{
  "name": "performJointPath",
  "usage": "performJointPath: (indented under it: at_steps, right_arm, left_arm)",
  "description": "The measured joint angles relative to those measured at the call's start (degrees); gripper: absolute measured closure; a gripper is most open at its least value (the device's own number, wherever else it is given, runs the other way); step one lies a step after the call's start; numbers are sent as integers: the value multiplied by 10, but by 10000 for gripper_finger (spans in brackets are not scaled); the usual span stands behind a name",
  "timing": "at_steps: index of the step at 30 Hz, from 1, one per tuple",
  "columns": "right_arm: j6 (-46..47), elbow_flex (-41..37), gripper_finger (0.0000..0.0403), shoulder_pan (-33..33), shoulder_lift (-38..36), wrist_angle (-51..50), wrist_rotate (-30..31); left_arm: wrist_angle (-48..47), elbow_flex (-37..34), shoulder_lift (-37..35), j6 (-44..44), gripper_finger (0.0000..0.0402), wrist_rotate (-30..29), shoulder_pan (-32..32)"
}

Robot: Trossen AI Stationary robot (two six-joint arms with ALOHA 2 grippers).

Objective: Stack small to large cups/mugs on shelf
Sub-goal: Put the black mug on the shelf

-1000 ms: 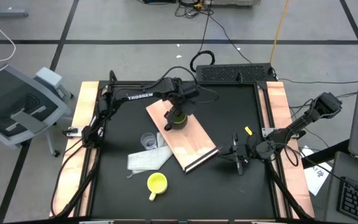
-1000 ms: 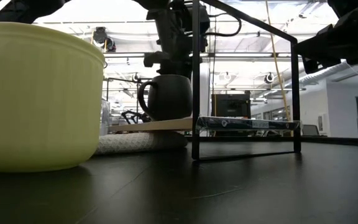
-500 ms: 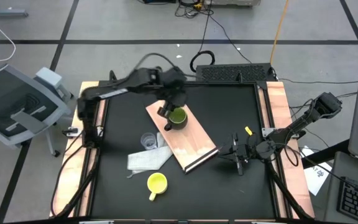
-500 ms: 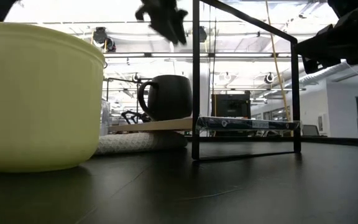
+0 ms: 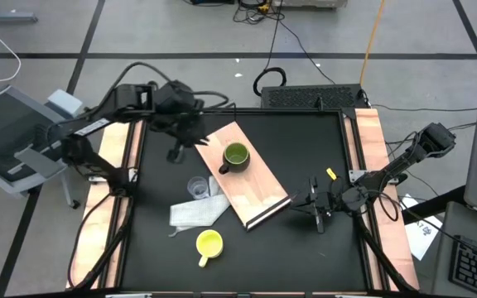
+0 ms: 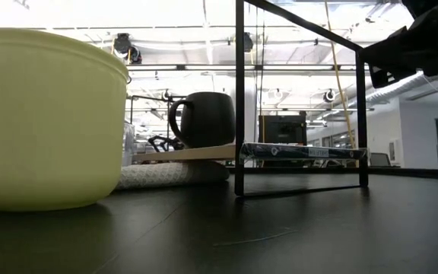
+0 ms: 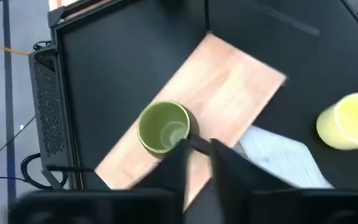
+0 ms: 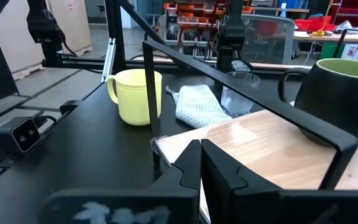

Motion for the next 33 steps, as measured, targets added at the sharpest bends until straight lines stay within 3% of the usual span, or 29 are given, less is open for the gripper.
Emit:
performJointPath:
  at_steps: [2,11,19,24,28,33]
  right_arm:
    - [0,0,403,0,0,1,0]
    - [3,0,403,0,0,6,0]
    - [0,0,403,0,0,11,0]
    - [0,0,403,0,0,12,0]
    - [-9,0,403,0,0,33,-8]
    - [-19,0,403,0,0,85,-62]
  left_arm:
    - [5,-41,-23,-2,388,0,-1]
    - [162,-276,-167,-69,399,-14,13]
    - [363,-467,-332,-247,400,-21,-21]
    - [498,-597,-446,-313,400,-68,-70]
    - [557,-670,-512,-340,401,-106,-97]
    - [570,-710,-544,-347,401,-111,-108]
